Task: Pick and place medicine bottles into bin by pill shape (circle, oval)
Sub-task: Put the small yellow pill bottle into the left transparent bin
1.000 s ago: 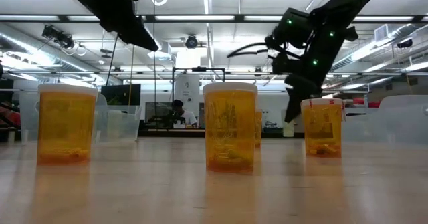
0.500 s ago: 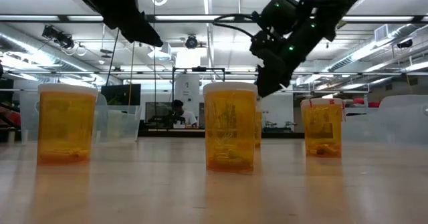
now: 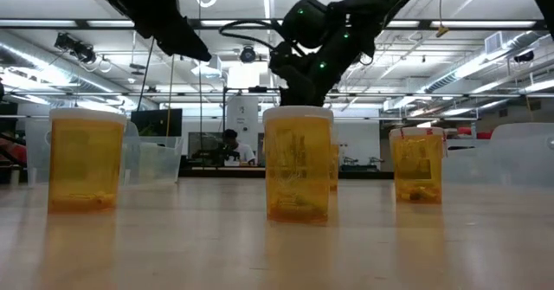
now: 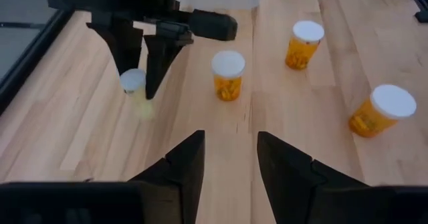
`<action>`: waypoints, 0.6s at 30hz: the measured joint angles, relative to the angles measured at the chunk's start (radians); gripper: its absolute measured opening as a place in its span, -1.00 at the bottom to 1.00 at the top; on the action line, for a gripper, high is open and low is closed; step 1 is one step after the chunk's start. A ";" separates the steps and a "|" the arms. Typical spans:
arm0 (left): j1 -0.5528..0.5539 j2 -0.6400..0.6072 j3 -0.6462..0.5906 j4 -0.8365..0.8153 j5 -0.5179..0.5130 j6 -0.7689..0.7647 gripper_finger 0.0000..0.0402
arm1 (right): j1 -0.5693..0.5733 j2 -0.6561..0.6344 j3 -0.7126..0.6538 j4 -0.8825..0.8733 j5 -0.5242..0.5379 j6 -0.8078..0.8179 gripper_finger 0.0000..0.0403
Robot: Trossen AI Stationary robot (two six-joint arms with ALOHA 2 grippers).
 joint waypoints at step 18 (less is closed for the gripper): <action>0.000 0.000 0.000 -0.241 -0.008 -0.029 -0.36 | 0.006 0.111 0.031 -0.016 -0.031 -0.002 -0.40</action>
